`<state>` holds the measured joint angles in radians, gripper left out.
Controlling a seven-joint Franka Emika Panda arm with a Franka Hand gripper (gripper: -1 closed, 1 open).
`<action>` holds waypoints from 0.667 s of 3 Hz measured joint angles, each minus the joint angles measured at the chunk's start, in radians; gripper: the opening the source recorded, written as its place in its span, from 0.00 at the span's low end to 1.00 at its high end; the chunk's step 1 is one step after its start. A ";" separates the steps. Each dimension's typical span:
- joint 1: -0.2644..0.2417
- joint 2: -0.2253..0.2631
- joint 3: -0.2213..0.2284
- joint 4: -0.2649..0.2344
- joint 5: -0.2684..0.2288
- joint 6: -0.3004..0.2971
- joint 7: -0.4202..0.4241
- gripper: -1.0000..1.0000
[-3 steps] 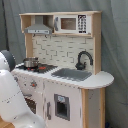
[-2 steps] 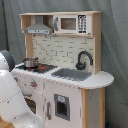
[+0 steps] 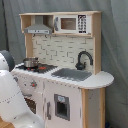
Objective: Play with the kitchen
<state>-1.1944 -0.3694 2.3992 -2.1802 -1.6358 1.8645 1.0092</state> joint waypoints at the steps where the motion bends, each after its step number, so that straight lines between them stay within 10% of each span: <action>1: 0.000 0.000 -0.001 -0.018 -0.008 -0.006 0.120 1.00; 2: 0.000 0.000 -0.001 -0.035 -0.021 -0.012 0.244 1.00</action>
<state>-1.1945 -0.3694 2.3979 -2.2157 -1.6568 1.8530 1.2531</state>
